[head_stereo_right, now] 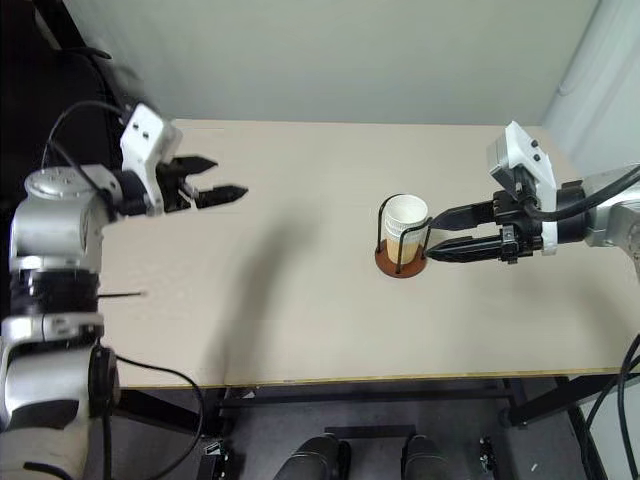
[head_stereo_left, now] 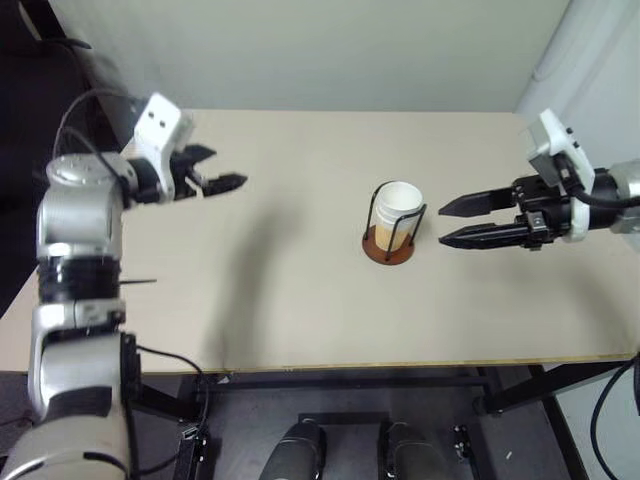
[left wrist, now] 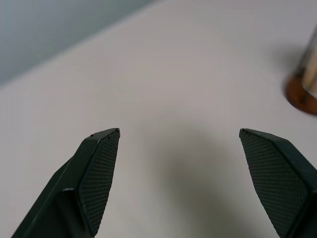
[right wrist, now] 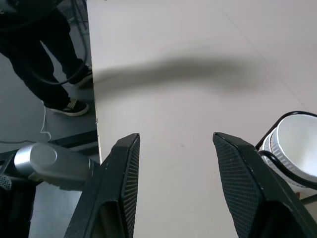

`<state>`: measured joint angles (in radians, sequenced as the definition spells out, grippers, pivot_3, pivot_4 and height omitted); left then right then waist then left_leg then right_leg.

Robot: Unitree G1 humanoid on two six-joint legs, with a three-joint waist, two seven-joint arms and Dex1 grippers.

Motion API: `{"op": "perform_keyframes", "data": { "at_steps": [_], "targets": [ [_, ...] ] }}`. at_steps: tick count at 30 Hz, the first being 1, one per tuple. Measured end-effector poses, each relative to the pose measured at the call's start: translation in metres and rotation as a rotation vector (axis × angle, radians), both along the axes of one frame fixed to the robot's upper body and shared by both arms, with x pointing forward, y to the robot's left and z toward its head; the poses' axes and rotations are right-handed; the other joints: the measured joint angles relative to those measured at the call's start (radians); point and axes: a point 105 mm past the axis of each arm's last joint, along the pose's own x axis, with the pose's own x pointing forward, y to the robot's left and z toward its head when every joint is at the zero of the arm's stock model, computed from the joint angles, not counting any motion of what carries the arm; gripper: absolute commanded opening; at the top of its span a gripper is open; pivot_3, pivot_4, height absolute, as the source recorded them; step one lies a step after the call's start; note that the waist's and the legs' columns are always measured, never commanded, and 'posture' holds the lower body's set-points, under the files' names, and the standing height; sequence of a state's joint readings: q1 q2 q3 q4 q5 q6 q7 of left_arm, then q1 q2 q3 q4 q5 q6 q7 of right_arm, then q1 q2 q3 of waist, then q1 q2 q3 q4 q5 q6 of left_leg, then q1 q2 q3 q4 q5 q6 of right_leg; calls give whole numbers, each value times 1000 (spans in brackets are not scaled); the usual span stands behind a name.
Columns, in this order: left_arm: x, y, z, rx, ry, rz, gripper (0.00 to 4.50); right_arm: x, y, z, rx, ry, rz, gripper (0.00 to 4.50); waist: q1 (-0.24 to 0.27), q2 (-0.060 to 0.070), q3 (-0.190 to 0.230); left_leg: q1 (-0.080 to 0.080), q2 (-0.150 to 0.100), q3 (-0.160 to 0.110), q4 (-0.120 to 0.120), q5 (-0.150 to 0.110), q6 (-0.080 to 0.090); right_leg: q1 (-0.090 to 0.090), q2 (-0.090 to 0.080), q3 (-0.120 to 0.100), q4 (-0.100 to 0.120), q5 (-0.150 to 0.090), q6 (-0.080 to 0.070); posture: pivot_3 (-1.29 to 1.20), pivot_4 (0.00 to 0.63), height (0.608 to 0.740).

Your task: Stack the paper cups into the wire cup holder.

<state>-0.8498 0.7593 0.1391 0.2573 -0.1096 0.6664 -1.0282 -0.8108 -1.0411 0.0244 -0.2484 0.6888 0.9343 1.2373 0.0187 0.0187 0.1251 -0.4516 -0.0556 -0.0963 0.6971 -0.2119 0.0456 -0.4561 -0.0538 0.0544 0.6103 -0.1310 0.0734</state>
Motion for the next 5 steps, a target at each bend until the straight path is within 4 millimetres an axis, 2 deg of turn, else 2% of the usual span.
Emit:
{"op": "perform_keyframes", "data": {
  "at_steps": [3, 5],
  "targets": [
    [-9, -11, -2, -5, 20, -56, 4129, 1, 1, -10, 1, 14, -23, 2332, 4, 0, 0, 0, 0, -2, -2, 3, -1, 0, 0, 0, 0, 3, -4, 0, 150, 740],
    [-12, -18, -2, 4, 30, -94, 4129, 0, 2, -10, 3, 4, -36, 2332, 4, 0, 0, 1, 0, -2, -4, 3, -4, 0, 0, 1, -1, 4, -7, 0, 150, 740]
  ]
}}
